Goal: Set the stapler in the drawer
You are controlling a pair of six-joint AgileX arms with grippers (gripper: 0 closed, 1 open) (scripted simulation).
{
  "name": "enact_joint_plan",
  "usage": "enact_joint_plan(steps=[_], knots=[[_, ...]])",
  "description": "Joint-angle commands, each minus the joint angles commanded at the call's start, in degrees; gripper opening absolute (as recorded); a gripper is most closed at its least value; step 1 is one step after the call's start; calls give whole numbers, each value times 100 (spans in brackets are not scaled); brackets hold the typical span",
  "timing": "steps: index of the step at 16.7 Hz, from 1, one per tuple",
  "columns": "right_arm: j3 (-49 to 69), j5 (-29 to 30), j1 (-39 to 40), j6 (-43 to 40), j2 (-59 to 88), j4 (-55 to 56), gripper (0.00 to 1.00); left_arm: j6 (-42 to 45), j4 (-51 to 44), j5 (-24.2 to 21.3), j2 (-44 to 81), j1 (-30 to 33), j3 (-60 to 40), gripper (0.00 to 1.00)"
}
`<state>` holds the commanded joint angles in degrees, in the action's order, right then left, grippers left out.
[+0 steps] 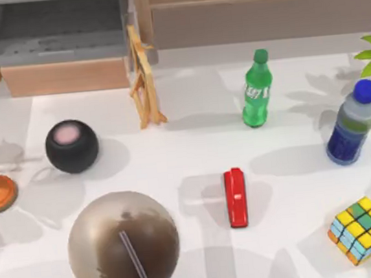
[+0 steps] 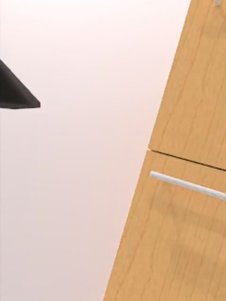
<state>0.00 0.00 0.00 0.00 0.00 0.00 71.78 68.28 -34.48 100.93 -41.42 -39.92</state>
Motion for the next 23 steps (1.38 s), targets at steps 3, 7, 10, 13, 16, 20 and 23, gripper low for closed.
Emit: enact_joint_plan(steps=[3,7,10,13,16,20,23], knots=[[0,0,0,0,0,0,100,-1225,-1417,452,-236,713,-912,100],[0,0,0,0,0,0,100,-3145,-3684,1073,-253,2115,-2297,100],[0,0,0,0,0,0,100,-4696,-5534,1526,-72,3369,-3384,100],[0,0,0,0,0,0,100,-6251,-7412,1954,264,4675,-4441,100],[0,0,0,0,0,0,100,-7747,-9231,2345,729,5935,-5407,100],[0,0,0,0,0,0,100,-9543,-11417,2800,1509,7407,-6456,100],[0,0,0,0,0,0,100,-10630,-12749,3089,2155,8242,-7001,100]])
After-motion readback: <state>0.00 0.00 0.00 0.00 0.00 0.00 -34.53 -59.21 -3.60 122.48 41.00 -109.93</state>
